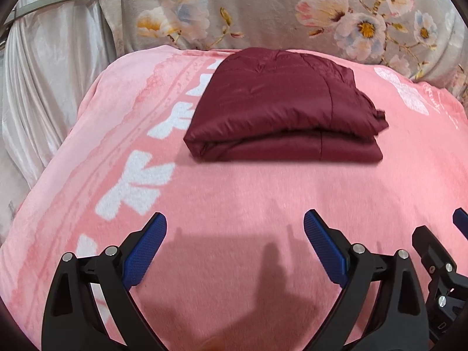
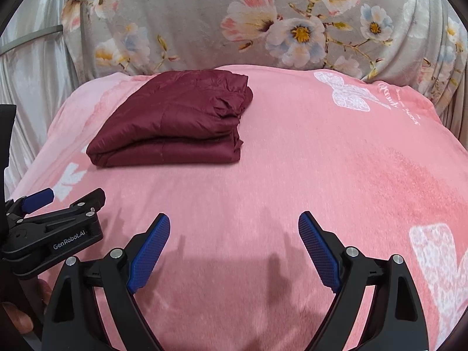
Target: Fold large clothes
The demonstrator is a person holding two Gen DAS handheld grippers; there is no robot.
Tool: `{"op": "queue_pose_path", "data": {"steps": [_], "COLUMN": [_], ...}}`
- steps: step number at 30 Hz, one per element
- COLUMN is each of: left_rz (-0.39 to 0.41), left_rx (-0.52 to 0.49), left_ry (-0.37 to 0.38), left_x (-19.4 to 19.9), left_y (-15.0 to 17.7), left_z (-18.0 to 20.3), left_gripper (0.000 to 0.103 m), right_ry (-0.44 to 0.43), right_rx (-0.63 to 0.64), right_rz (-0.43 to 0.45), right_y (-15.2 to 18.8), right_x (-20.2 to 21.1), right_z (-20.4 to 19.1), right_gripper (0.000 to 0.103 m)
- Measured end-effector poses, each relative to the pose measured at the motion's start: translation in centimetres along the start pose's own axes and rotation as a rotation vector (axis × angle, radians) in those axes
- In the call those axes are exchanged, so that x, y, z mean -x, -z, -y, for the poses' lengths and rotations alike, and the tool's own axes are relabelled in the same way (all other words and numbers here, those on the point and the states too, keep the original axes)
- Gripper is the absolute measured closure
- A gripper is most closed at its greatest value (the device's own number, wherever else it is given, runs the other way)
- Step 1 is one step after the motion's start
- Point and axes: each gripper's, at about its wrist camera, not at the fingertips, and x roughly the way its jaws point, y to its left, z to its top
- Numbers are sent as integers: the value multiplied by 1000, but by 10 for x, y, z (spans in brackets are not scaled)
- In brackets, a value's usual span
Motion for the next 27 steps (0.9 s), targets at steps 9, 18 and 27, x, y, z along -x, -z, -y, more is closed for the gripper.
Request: {"op": "queue_pose_path", "data": {"steps": [9, 18, 27], "left_rz": [55, 61, 71], "left_rx": [-24, -22, -18], "left_ry": [12, 0, -17], "left_x": [8, 9, 11], "left_y": [16, 16, 15], "left_z": [9, 10, 9], "left_gripper": [10, 10, 11], "right_ry": [43, 99, 90], "right_rx": [36, 51, 57], "right_rz": [4, -18, -18], "right_y": [4, 6, 6], "right_x": [0, -4, -4], "right_z": [-7, -13, -13], "right_gripper": [16, 16, 16]}}
